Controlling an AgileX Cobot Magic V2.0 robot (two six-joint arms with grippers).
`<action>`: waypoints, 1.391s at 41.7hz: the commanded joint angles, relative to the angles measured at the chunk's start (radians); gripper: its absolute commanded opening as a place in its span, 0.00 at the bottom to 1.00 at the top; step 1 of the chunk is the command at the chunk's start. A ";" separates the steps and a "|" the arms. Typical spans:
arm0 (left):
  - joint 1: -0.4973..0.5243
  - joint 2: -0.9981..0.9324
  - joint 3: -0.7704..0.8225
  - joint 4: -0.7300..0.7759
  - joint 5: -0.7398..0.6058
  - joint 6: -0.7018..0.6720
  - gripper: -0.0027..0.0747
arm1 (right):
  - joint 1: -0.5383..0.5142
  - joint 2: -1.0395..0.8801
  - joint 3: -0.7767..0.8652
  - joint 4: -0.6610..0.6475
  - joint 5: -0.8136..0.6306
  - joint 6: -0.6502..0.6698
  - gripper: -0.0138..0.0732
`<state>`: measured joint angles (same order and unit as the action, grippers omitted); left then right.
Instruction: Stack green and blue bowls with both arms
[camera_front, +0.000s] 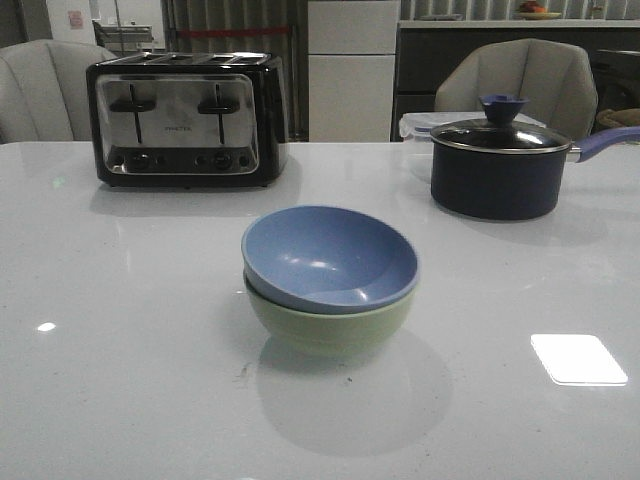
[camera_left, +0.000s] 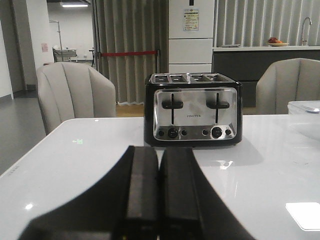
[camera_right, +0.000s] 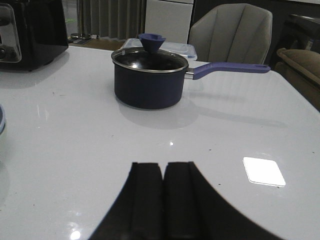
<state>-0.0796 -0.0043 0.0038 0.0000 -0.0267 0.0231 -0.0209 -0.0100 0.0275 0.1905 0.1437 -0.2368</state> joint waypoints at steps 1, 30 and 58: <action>-0.003 -0.019 0.005 0.000 -0.083 -0.003 0.16 | -0.006 -0.013 -0.003 -0.002 -0.100 -0.012 0.19; -0.003 -0.019 0.005 0.000 -0.083 -0.003 0.16 | -0.006 -0.021 -0.003 -0.139 -0.204 0.210 0.19; -0.003 -0.019 0.005 0.000 -0.083 -0.003 0.16 | -0.006 -0.021 -0.003 -0.096 -0.206 0.137 0.19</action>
<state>-0.0796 -0.0043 0.0038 0.0000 -0.0267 0.0231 -0.0209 -0.0117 0.0275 0.0934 0.0360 -0.0879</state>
